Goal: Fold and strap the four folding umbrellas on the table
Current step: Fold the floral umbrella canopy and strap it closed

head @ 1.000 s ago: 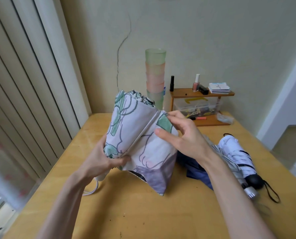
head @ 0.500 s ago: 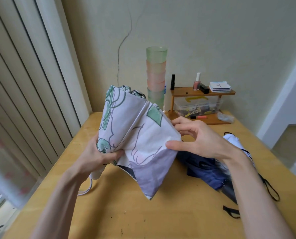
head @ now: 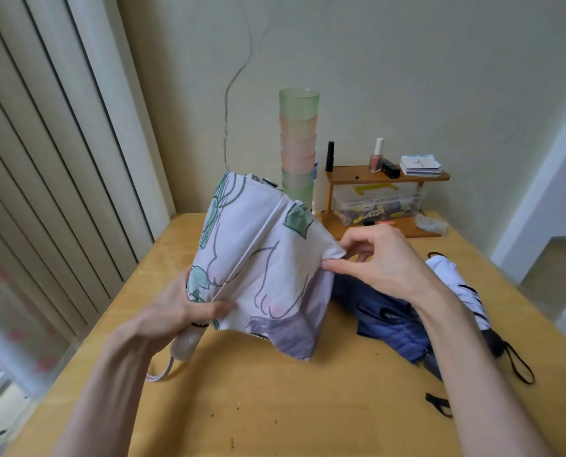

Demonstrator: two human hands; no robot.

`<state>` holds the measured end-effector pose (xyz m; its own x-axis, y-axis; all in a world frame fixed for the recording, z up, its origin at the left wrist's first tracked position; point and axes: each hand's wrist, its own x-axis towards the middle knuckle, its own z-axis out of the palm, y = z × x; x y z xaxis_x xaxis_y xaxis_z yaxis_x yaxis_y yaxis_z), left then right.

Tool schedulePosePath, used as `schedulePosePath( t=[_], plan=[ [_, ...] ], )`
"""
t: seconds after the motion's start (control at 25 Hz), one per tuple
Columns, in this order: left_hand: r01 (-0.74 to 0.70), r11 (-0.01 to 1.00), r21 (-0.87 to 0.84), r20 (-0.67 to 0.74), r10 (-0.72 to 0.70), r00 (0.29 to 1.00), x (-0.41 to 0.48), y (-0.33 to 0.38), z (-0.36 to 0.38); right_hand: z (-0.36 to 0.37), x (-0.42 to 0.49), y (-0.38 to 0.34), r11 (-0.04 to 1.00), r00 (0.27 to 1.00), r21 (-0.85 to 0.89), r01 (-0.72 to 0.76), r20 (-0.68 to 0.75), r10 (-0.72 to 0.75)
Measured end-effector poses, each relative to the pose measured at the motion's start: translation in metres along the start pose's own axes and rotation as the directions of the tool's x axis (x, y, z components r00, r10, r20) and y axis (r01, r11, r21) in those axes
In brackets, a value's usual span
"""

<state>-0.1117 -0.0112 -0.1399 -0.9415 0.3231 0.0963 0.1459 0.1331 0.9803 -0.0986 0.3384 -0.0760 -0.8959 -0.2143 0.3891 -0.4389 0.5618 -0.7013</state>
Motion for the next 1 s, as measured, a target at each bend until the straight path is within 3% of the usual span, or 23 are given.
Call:
schedulePosePath(
  t=[0.16, 0.28, 0.48, 0.6, 0.88, 1.0],
  plan=[
    [0.009, 0.999, -0.041, 0.028, -0.008, 1.000, -0.001, -0.009, -0.005, 0.000, 0.000, -0.005, 0.992, 0.991, 0.116, -0.054, 0.132, 0.038],
    [0.018, 0.999, -0.031, 0.023, -0.017, 1.000, 0.000, -0.006, -0.003, 0.000, 0.000, -0.005, 0.995, 0.971, 0.087, -0.043, 0.240, 0.021],
    [-0.019, 0.999, -0.049, -0.061, 0.016, 0.998, 0.004, 0.009, 0.014, -0.005, 0.000, -0.007, 0.994, 1.000, 0.105, -0.019, -0.011, 0.021],
    [-0.012, 0.997, -0.080, -0.091, 0.005, 0.996, 0.008, 0.011, 0.023, -0.004, 0.001, -0.009, 0.993, 0.995, 0.112, -0.023, -0.092, 0.033],
    [0.041, 0.991, -0.129, 0.031, -0.037, 0.999, -0.001, 0.005, 0.012, -0.017, -0.001, 0.002, 0.971, 0.990, 0.194, -0.138, 0.031, 0.135],
    [0.052, 0.993, -0.110, 0.075, -0.043, 0.996, -0.002, 0.005, 0.014, -0.009, 0.003, 0.005, 0.972, 0.991, 0.207, -0.108, -0.060, 0.123]
  ],
)
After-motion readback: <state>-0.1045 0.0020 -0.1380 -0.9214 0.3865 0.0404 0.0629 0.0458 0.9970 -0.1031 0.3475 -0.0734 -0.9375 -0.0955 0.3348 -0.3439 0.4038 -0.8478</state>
